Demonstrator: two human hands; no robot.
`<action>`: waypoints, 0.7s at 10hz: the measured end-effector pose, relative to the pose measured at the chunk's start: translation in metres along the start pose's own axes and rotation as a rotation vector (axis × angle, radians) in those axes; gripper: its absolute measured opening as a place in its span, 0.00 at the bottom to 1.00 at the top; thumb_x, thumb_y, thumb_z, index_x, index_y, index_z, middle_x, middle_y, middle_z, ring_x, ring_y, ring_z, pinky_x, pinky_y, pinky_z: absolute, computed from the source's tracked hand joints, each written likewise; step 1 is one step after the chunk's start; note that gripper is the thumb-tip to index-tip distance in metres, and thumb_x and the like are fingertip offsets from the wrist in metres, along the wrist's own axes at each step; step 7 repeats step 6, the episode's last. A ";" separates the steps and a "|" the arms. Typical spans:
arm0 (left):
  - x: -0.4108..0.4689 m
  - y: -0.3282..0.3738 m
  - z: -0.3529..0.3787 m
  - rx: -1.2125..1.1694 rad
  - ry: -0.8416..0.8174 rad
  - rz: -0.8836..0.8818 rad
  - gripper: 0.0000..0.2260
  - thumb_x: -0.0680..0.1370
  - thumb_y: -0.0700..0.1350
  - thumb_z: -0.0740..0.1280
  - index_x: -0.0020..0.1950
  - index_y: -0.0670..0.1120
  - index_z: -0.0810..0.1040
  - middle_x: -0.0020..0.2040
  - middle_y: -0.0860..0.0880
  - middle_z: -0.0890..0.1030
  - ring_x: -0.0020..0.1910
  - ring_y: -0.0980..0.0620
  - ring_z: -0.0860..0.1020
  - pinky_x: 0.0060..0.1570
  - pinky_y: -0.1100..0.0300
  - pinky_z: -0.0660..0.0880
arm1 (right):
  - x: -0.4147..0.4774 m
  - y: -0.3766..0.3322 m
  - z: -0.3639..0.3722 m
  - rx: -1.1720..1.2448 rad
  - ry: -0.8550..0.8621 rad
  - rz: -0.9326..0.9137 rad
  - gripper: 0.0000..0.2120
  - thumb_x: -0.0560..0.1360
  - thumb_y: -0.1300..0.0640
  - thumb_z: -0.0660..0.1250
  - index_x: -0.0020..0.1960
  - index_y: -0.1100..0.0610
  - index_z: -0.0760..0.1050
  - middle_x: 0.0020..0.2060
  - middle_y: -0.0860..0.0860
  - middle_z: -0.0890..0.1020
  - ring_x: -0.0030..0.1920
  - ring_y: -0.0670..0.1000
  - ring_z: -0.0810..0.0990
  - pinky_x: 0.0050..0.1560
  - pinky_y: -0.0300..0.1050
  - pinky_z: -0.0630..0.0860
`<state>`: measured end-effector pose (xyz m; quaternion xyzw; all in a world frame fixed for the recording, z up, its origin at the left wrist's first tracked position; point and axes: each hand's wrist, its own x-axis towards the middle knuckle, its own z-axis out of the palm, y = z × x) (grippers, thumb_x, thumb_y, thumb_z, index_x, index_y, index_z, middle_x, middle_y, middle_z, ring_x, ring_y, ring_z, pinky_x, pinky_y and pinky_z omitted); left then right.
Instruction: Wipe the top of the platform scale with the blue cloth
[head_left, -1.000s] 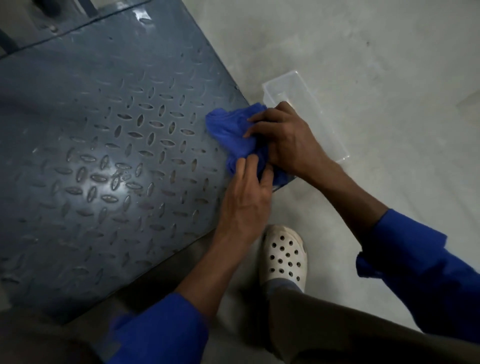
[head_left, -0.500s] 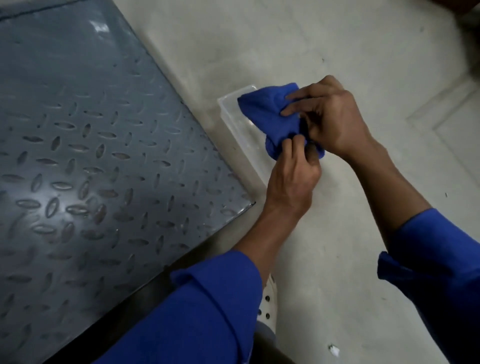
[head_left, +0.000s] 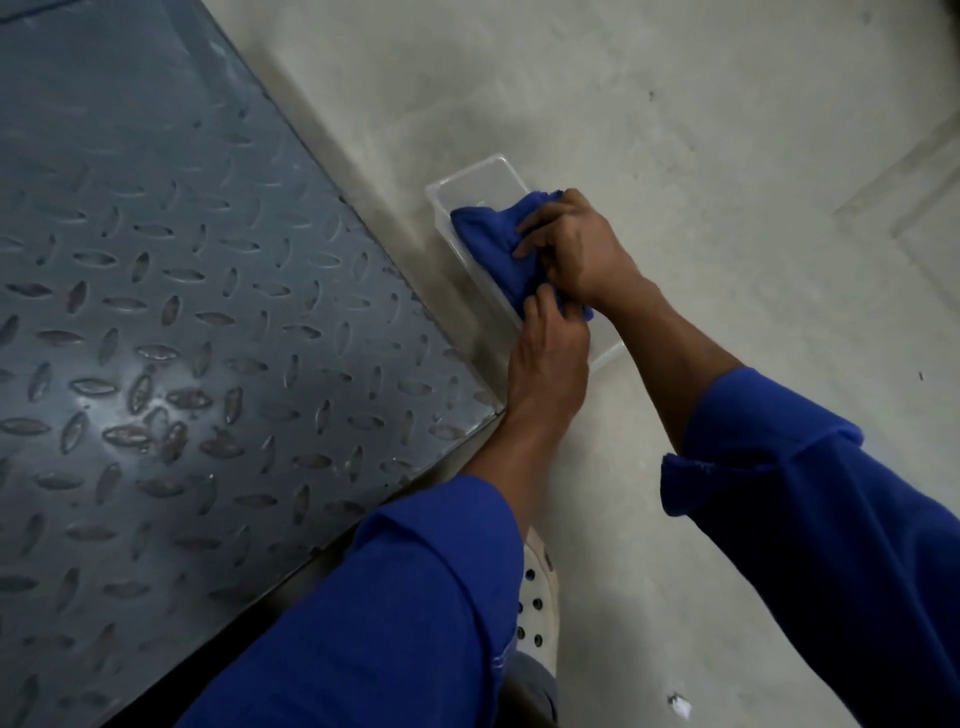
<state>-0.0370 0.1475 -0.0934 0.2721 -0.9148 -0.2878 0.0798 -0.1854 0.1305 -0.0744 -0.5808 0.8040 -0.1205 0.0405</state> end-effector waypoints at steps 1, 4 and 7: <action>-0.007 0.000 0.001 0.044 -0.031 0.032 0.22 0.77 0.40 0.74 0.70 0.40 0.76 0.66 0.41 0.77 0.62 0.47 0.76 0.63 0.59 0.77 | 0.000 0.000 0.005 0.005 -0.024 -0.004 0.19 0.63 0.66 0.63 0.46 0.59 0.89 0.49 0.57 0.89 0.51 0.65 0.83 0.54 0.46 0.73; -0.029 0.001 -0.001 0.420 -0.053 0.022 0.24 0.81 0.52 0.67 0.74 0.42 0.72 0.73 0.39 0.75 0.77 0.38 0.68 0.81 0.45 0.60 | -0.009 -0.016 0.017 0.012 -0.147 0.052 0.16 0.75 0.66 0.69 0.61 0.61 0.85 0.61 0.57 0.86 0.61 0.60 0.81 0.63 0.51 0.76; -0.024 0.013 -0.080 0.257 -0.034 0.050 0.14 0.82 0.49 0.67 0.64 0.43 0.82 0.68 0.39 0.81 0.79 0.36 0.68 0.83 0.41 0.52 | -0.023 -0.039 -0.021 0.107 0.181 0.369 0.24 0.73 0.69 0.63 0.64 0.53 0.85 0.61 0.49 0.87 0.57 0.56 0.78 0.54 0.47 0.76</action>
